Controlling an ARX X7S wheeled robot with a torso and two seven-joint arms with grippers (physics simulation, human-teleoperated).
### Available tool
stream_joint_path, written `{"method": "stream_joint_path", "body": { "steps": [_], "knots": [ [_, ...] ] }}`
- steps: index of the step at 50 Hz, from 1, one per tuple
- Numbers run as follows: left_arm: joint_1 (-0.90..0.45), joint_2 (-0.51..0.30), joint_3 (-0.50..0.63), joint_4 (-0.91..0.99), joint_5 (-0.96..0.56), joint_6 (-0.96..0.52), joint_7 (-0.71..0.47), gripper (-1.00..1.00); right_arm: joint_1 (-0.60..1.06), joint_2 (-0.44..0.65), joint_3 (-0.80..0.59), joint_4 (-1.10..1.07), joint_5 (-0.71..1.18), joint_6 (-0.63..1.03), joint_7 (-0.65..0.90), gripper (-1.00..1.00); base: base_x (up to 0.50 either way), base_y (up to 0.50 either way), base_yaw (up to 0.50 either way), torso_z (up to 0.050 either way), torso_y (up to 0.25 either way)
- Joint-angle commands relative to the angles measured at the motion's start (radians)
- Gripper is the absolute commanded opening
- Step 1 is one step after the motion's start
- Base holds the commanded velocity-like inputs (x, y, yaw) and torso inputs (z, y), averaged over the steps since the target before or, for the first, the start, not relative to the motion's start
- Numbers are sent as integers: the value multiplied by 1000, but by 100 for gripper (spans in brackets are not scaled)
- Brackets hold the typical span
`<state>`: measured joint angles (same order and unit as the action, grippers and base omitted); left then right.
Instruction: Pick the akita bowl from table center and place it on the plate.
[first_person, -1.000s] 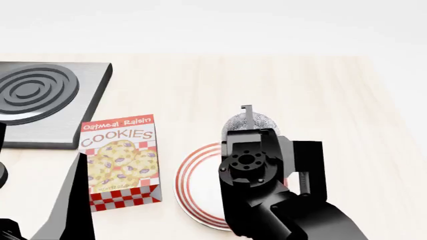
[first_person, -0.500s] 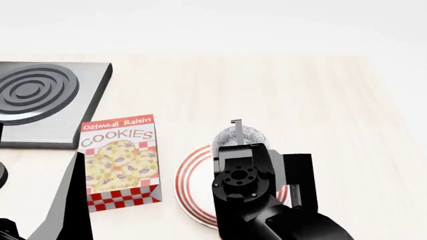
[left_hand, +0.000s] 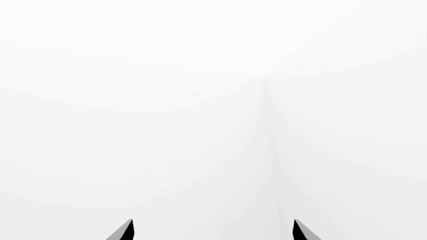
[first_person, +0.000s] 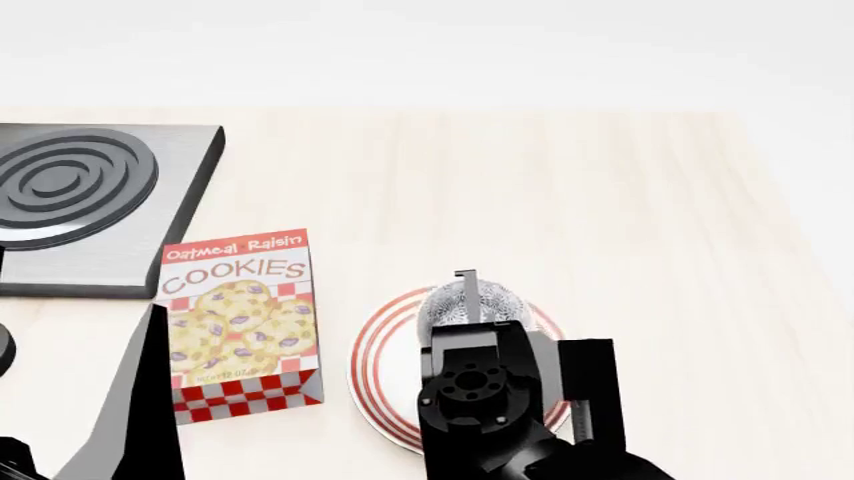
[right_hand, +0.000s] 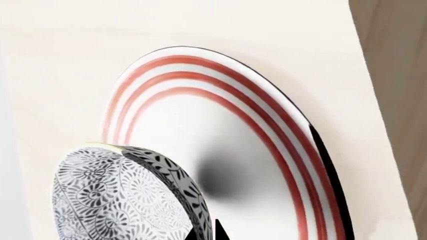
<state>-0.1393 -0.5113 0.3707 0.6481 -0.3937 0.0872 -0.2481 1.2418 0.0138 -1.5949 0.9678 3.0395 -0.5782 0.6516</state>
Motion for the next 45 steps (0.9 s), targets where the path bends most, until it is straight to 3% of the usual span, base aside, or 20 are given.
{"method": "stream_joint_path", "body": {
  "steps": [1, 43, 44, 45],
  "knots": [
    [-8, 15, -23, 0, -2, -3, 6, 100, -6, -14, 15, 21, -28, -6, -27, -100, 0, 0, 0, 0, 0],
    [-6, 3, -32, 9, -15, 5, -4, 100, -26, -14, 16, 18, -26, -10, -62, -100, 0, 0, 0, 0, 0],
    [-7, 3, -32, 10, -15, 3, -5, 100, -25, -14, 12, 19, -32, -6, -62, 100, 0, 0, 0, 0, 0],
    [-6, 3, -31, 10, -14, 3, -5, 100, -26, -14, 14, 17, -31, -14, -64, 100, 0, 0, 0, 0, 0]
  ]
}}
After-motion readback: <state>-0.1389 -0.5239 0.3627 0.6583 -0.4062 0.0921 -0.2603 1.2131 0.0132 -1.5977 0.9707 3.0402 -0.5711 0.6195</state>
